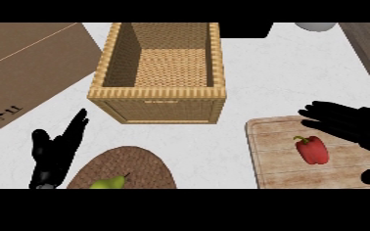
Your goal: Pick the bell pepper from the cutting board and place it in the basket
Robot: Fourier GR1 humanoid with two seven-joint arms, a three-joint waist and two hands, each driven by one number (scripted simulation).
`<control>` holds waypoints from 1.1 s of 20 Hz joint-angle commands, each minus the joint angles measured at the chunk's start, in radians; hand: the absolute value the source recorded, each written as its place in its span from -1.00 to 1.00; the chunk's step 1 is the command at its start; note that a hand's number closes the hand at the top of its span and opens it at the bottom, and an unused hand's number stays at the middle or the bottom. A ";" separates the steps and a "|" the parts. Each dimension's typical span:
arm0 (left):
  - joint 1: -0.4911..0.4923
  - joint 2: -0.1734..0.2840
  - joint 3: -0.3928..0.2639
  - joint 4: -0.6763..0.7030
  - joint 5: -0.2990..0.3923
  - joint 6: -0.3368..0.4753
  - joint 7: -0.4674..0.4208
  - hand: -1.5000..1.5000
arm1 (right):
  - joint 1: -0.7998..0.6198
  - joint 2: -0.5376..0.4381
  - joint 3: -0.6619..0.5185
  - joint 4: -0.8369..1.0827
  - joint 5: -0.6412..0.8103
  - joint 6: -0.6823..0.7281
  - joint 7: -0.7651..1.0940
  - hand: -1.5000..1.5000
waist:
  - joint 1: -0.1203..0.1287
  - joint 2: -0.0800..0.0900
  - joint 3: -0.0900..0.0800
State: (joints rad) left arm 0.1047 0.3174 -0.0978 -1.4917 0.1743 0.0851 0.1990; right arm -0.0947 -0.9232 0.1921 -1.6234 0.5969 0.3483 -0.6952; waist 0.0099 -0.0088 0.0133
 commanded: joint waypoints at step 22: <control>0.028 -0.056 0.005 0.102 -0.036 -0.007 0.052 0.00 | -0.012 0.179 0.091 0.180 0.267 -0.126 -0.019 -1.00 | -0.007 0.012 -0.013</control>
State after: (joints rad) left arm 0.1000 0.2876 -0.0754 -1.4817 0.1495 0.0692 0.2067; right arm -0.1234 -0.7780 0.2732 -1.4963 0.8352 0.2746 -0.6850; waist 0.0024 -0.0115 0.0155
